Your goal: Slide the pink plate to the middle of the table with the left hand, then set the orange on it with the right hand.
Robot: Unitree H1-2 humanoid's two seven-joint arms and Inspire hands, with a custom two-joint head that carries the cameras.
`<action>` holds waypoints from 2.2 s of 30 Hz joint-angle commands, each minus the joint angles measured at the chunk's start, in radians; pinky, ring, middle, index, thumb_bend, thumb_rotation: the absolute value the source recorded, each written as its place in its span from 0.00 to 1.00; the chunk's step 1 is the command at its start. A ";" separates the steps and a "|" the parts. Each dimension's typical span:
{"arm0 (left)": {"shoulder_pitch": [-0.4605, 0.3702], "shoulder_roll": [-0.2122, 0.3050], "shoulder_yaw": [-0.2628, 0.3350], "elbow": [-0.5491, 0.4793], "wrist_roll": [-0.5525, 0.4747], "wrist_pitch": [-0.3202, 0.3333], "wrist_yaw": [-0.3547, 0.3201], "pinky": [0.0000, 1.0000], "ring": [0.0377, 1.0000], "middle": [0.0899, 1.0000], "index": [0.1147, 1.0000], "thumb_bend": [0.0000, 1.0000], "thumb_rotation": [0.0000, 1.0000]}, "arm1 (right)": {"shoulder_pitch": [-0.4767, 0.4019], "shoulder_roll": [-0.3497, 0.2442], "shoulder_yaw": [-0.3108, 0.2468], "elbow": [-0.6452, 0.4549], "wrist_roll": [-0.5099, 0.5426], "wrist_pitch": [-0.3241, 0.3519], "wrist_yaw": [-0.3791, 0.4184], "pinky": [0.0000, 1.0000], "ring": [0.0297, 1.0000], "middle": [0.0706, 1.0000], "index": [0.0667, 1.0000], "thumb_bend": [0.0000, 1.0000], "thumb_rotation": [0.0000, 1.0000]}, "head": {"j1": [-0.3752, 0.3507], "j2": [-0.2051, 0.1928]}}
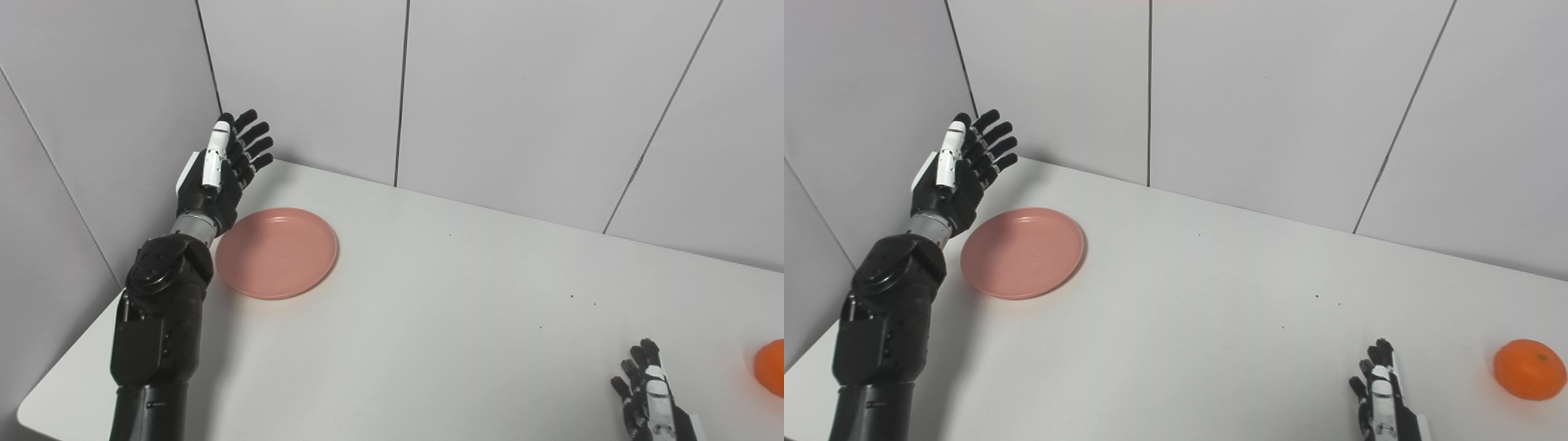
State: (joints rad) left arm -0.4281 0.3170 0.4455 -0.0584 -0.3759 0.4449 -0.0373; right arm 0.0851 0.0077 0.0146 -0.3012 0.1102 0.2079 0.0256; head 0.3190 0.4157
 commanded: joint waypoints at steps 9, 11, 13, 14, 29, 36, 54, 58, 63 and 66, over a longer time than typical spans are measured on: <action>-0.032 0.070 0.062 0.061 -0.084 -0.037 -0.017 0.87 0.87 0.87 0.86 0.30 1.00 | -0.023 0.001 -0.012 -0.024 0.006 -0.001 -0.001 1.00 1.00 1.00 1.00 0.08 1.00 | -0.007 0.007; -0.026 0.079 0.071 0.071 -0.089 -0.034 -0.012 0.87 0.87 0.87 0.85 0.29 1.00 | -0.021 -0.001 -0.011 -0.028 0.005 0.001 0.001 1.00 1.00 1.00 1.00 0.09 1.00 | -0.005 0.010; -0.022 0.085 0.075 0.077 -0.090 -0.035 -0.010 0.87 0.87 0.87 0.85 0.29 1.00 | -0.020 -0.001 -0.011 -0.029 0.006 0.004 0.001 1.00 1.00 1.00 1.00 0.09 1.00 | -0.005 0.010; -0.020 0.086 0.077 0.079 -0.091 -0.035 -0.008 0.87 0.87 0.87 0.85 0.29 1.00 | -0.020 0.001 -0.013 -0.028 0.008 0.001 0.000 1.00 1.00 1.00 1.00 0.09 1.00 | -0.003 0.010; -0.003 0.098 0.112 0.104 -0.125 -0.017 0.002 0.87 0.86 0.87 0.85 0.30 1.00 | -0.019 0.001 -0.011 -0.044 0.006 0.020 0.000 1.00 1.00 1.00 1.00 0.08 1.00 | 0.002 0.017; 0.015 0.103 0.110 0.110 -0.129 -0.018 0.000 0.87 0.86 0.86 0.85 0.27 1.00 | -0.019 -0.003 -0.013 -0.046 0.007 0.027 0.000 1.00 1.00 1.00 1.00 0.09 1.00 | 0.005 0.020; 0.045 0.103 0.091 0.166 -0.129 -0.048 -0.037 0.89 0.88 0.87 0.86 0.26 1.00 | -0.019 -0.007 -0.018 -0.046 0.017 0.024 0.008 1.00 1.00 1.00 1.00 0.09 1.00 | 0.011 0.026; 0.049 0.093 0.085 0.185 -0.121 -0.065 -0.037 0.89 0.87 0.87 0.85 0.25 1.00 | -0.018 -0.009 -0.017 -0.044 0.016 0.020 0.009 1.00 1.00 1.00 1.00 0.09 1.00 | 0.011 0.027; 0.058 0.099 0.063 0.216 -0.113 -0.100 -0.055 0.89 0.87 0.87 0.85 0.25 1.00 | -0.016 -0.009 -0.018 -0.051 0.021 0.020 0.010 1.00 1.00 1.00 1.00 0.09 1.00 | 0.013 0.028; 0.061 0.100 0.057 0.219 -0.114 -0.100 -0.053 0.89 0.88 0.87 0.85 0.25 1.00 | -0.015 -0.010 -0.019 -0.048 0.022 0.011 0.011 1.00 1.00 1.00 1.00 0.09 1.00 | 0.013 0.028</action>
State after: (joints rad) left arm -0.3451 0.3958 0.5029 0.1876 -0.4931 0.3936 -0.0796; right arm 0.0816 0.0033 0.0013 -0.3238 0.1210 0.2503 0.0264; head 0.3313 0.4433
